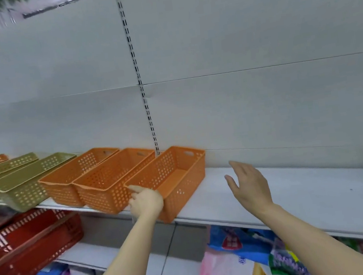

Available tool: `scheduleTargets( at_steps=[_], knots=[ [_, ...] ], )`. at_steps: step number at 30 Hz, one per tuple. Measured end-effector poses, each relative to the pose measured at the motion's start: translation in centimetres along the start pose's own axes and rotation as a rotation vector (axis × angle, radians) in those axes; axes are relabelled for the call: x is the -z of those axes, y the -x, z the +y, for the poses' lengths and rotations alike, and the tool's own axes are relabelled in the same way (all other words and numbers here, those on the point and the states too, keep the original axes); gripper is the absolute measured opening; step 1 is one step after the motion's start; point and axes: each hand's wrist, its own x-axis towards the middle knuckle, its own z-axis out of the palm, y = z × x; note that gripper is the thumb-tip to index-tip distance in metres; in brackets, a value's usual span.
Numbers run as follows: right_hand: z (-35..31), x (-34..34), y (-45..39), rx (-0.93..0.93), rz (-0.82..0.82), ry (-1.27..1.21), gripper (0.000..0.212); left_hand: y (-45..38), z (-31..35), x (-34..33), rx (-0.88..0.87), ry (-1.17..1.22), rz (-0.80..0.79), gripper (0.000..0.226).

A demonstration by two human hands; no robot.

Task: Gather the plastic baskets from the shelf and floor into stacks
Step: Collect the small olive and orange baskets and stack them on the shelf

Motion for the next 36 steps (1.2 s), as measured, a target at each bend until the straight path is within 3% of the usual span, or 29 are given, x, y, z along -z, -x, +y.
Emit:
scheduleTargets(
  at_steps=[4, 9, 13, 16, 19, 20, 22, 24, 26, 30, 36],
  knots=[
    [-1.7, -2.7, -2.4, -0.15, -0.063, -0.171, 0.046, -2.3, -1.8, -0.2, -0.106, 0.079, 0.002, 0.074],
    [1.1, -5.3, -6.2, -0.434, -0.182, -0.33, 0.062, -4.9, -3.9, -0.4, -0.35, 0.099, -0.036, 0.035],
    [2.1, -6.7, -7.0, -0.466, -0.169, -0.342, 0.026, -5.2, -3.4, 0.3, -0.448, 0.025, -0.047, 0.028],
    [1.6, -6.7, -6.9, -0.479, -0.124, -0.343, 0.028, -5.7, -3.7, 2.5, -0.468, 0.131, 0.23, 0.033],
    [0.8, -6.7, -6.6, -0.526, -0.1, -0.358, 0.033, -9.8, -6.5, 6.1, -0.258, 0.263, 0.563, 0.041],
    [0.4, -6.7, -6.4, -0.553, -0.087, -0.382, 0.033, -11.6, -7.8, 7.1, -0.133, 0.258, 0.558, 0.047],
    [-0.2, -6.6, -5.7, -0.579, -0.063, -0.414, 0.03, -14.9, -9.8, 8.4, 0.123, 0.29, 0.382, 0.065],
    [-0.8, -6.4, -5.1, -0.588, -0.027, -0.429, 0.029, -16.8, -10.6, 8.9, 0.202, 0.314, 0.166, 0.077],
    [-1.3, -6.1, -4.5, -0.592, 0.026, -0.443, 0.03, -17.8, -10.8, 8.7, 0.17, 0.31, 0.108, 0.081],
    [-2.1, -5.6, -3.1, -0.623, 0.117, -0.43, 0.032, -17.6, -10.0, 7.8, 0.119, 0.291, 0.142, 0.084],
    [-0.4, -2.4, 0.1, -0.752, 0.266, -0.381, 0.036, -17.8, -10.3, 6.5, -0.005, 0.414, 0.213, 0.057]
  ],
)
